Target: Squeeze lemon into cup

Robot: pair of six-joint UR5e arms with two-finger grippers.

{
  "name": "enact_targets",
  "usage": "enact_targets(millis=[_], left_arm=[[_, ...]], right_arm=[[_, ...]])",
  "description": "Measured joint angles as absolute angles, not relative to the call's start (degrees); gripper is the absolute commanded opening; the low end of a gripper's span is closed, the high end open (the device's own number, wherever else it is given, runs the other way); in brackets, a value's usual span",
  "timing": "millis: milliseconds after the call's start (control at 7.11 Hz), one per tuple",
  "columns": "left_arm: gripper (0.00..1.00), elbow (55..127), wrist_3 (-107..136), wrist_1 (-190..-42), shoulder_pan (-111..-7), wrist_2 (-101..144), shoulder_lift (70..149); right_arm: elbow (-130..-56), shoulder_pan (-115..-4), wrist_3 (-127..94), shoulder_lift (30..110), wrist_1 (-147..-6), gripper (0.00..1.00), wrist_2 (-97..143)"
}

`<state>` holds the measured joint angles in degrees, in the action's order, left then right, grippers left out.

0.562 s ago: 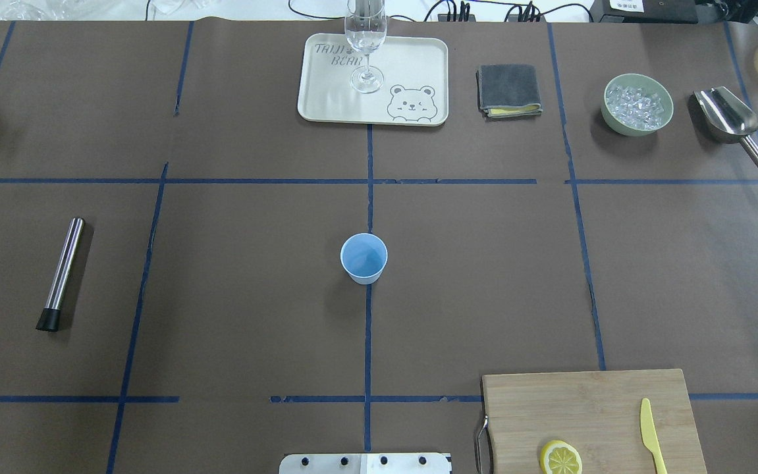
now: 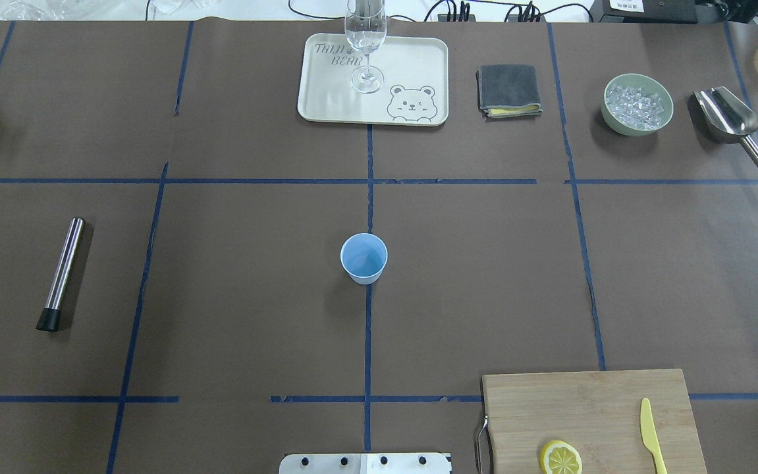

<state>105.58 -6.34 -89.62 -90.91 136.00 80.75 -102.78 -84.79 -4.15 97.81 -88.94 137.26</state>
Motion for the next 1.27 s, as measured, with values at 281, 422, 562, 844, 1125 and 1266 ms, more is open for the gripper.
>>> enact_targets(millis=[281,422,562,844,1125,1266], left_arm=[[1.00,105.64,-6.54,-89.72,-90.81,135.97,80.72],[1.00,105.64,-6.57,-89.73,-90.77,135.97,80.67],[1.00,105.64,-6.61,-89.73,-90.74,135.97,80.63],[1.00,105.64,-6.67,-89.74,-90.71,135.91,80.57],[1.00,105.65,-6.68,-89.76,-90.70,135.94,80.52],[1.00,105.65,-6.70,-89.82,-90.70,135.96,80.51]], right_arm=[[-103.36,-83.64,-4.01,98.12,-88.70,1.00,138.55],[-104.60,-82.77,-4.02,98.78,-88.70,1.00,139.42],[-106.34,-81.35,-4.07,99.76,-88.72,1.00,139.79],[-110.15,-77.72,-5.64,101.05,-88.59,1.00,139.95],[-115.16,-70.25,-17.62,102.38,-84.93,1.00,139.61],[-116.95,-65.03,-27.21,103.93,-78.64,1.00,138.40]])
